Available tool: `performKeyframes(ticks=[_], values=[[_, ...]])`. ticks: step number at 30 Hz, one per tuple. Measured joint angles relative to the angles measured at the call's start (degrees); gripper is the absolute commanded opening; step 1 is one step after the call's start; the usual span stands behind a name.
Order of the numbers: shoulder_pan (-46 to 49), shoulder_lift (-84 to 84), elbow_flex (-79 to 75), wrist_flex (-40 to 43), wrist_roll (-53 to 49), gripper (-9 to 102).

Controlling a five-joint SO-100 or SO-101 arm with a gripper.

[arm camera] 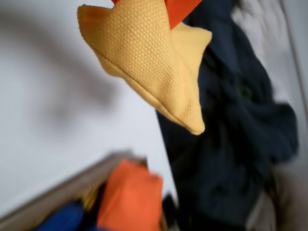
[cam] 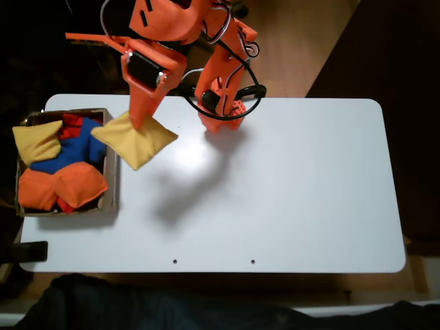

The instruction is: Grasp a bag and put it in the box.

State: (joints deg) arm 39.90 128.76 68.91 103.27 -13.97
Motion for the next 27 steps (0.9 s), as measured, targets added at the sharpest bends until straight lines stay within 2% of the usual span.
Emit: performKeyframes(ticks=[14,27], values=[[13.5,-3.0,-3.2,-4.5,1.2,0],[22.8,-13.8,-9.8,-7.6,1.7,0]])
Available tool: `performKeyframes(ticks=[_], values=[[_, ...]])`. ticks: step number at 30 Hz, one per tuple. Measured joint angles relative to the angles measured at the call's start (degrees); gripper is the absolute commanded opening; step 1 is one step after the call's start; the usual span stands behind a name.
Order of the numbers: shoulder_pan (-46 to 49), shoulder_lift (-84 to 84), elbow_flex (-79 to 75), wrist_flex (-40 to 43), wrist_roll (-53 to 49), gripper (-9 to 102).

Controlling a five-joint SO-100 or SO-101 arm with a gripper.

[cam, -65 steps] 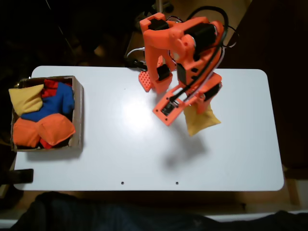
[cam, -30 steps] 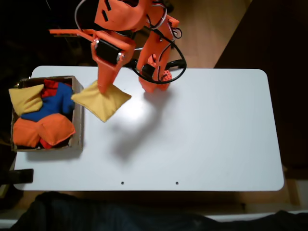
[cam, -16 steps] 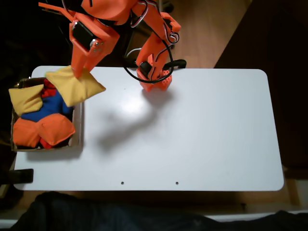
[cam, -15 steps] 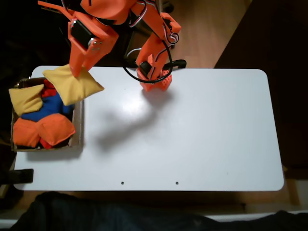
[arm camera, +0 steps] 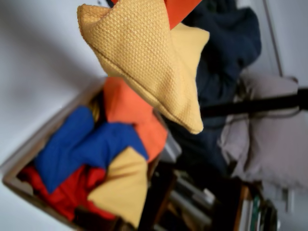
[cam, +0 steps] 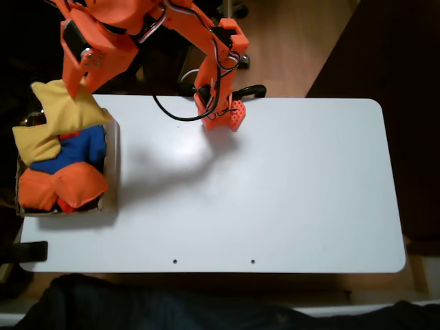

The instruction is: Grasp a bag and put it in the box.

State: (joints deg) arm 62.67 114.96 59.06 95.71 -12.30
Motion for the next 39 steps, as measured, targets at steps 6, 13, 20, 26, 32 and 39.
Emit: performKeyframes(ticks=[6,13,20,26,32,39], values=[[2.8,-6.9,-4.8,-0.9,0.0,0],[5.4,-15.4,-10.2,-2.2,-0.4,0],[7.2,-23.4,-10.5,-6.1,-2.4,0],[7.6,-29.8,-11.7,-6.3,-5.2,0],[8.1,-35.2,-13.1,-6.4,-8.3,1],[8.3,-39.4,-13.1,-6.4,-12.6,9]])
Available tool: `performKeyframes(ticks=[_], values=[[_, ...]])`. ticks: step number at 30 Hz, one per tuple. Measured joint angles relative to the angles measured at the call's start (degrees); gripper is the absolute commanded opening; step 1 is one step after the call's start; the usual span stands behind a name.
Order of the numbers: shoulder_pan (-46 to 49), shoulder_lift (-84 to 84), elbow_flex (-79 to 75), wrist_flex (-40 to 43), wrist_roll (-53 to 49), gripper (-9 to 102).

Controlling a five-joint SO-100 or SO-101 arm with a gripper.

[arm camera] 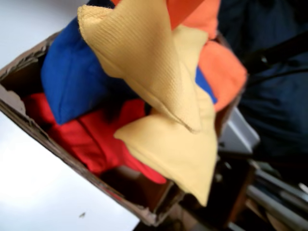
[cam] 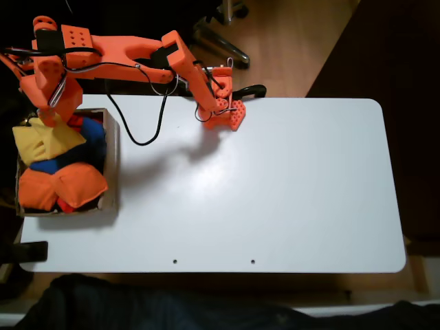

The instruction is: Grasp a bag and put it in the box.

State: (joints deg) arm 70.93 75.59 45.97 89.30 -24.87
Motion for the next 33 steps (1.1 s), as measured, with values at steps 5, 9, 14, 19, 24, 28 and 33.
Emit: performKeyframes(ticks=[5,9,14,19,24,28,33], values=[[0.1,-2.0,-0.3,0.0,-2.5,25],[0.5,-2.8,-0.4,0.0,-3.4,28],[0.5,-2.9,-0.5,0.0,-4.0,30],[0.5,-2.9,-0.5,0.9,-4.5,32],[0.4,1.1,2.9,2.3,-5.9,35],[-1.3,7.9,9.4,2.3,-6.4,39],[-3.2,16.9,16.9,2.6,-6.3,42]])
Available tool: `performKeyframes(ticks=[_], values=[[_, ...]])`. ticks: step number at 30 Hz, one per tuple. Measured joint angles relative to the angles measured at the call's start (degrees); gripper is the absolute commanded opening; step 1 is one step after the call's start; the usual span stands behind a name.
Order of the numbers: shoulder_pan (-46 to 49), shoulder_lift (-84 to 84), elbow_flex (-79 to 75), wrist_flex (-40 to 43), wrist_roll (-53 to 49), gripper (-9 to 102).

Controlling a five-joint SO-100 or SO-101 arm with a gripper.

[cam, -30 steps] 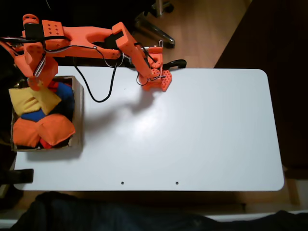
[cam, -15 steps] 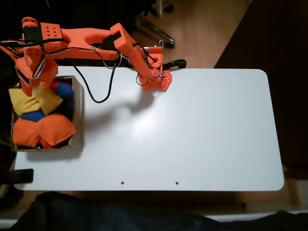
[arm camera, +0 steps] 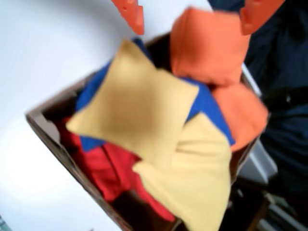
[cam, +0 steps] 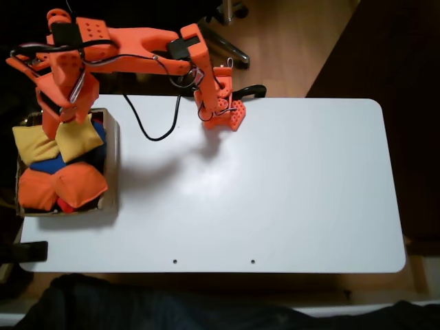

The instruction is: Grasp a bag and put it in the box.

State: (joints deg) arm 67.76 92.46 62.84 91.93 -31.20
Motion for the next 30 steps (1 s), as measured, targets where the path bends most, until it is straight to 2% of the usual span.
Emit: performKeyframes(ticks=[9,22,30], values=[[-6.0,16.0,6.9,3.4,4.2,42],[-20.7,33.0,14.0,4.2,14.1,42],[-30.7,41.7,19.6,4.4,18.5,52]])
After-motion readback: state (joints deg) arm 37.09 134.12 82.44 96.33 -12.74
